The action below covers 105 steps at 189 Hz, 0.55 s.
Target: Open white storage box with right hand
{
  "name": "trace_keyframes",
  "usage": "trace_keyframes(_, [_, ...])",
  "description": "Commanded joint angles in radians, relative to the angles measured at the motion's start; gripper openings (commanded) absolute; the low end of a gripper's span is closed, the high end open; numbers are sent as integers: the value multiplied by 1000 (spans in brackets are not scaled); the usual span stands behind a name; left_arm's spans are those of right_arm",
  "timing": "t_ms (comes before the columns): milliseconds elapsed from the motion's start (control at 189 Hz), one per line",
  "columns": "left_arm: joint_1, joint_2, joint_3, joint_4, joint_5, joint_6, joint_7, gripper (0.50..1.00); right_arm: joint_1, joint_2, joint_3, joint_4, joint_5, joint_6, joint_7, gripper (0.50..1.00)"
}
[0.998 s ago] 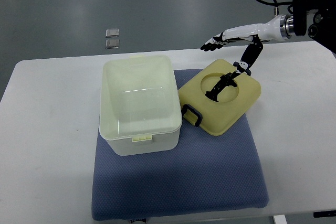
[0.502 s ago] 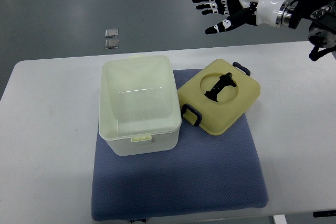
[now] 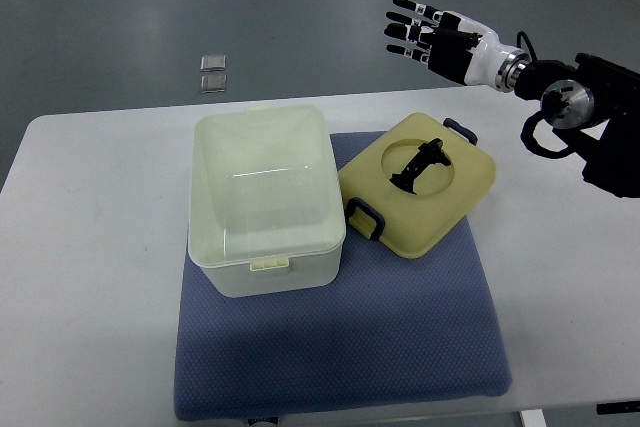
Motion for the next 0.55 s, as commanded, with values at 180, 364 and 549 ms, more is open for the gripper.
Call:
trace_keyframes(180, [0, 0, 0, 1, 0, 0, 0, 1000, -12, 2, 0, 2, 111, -16, -38, 921])
trace_keyframes(364, [0, 0, -1, 1, 0, 0, 0, 1000, -31, 2, -1, 0, 100, -15, -30, 924])
trace_keyframes(549, [0, 0, 0, 1, 0, 0, 0, 1000, -46, 10, -1, 3, 100, -1, -30, 924])
